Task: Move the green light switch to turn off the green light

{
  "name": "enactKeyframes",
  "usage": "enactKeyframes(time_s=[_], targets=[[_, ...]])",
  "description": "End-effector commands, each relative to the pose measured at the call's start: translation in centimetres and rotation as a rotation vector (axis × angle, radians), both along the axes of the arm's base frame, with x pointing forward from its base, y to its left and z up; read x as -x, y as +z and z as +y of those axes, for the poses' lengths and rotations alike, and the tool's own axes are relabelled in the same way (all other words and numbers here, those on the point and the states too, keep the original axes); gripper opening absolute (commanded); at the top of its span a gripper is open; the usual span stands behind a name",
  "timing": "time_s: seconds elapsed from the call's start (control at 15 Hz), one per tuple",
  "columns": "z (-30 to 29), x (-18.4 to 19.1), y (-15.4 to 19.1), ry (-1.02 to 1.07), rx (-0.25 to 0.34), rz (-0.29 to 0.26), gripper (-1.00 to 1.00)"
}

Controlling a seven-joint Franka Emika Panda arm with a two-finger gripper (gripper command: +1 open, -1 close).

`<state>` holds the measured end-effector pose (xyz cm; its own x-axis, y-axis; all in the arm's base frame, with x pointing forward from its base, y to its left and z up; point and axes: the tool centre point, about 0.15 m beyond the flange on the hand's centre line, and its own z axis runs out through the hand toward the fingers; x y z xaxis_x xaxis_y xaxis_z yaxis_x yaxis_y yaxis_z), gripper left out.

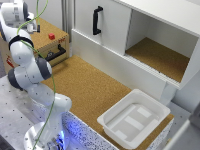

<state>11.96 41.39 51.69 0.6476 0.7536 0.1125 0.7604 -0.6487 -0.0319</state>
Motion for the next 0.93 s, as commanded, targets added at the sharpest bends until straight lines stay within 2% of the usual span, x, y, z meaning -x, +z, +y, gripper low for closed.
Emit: enactKeyframes(time_s=[0.0, 0.13, 0.4, 0.53, 0.67, 0.87], targets=[[3.4, -3.4, -3.5, -0.011, 0.073, 0.070, -1.00], [4.1, -3.5, -4.2, -0.009, 0.085, 0.086, -1.00], [5.3, -5.3, -4.7, -0.029, 0.085, 0.084, -1.00], [5.5, -5.4, -6.1, -0.025, 0.121, 0.107, -1.00], [5.3, -5.1, -7.6, -0.045, 0.128, 0.121, -1.00], [5.0, -4.6, -5.7, -0.057, 0.109, 0.087, -1.00]])
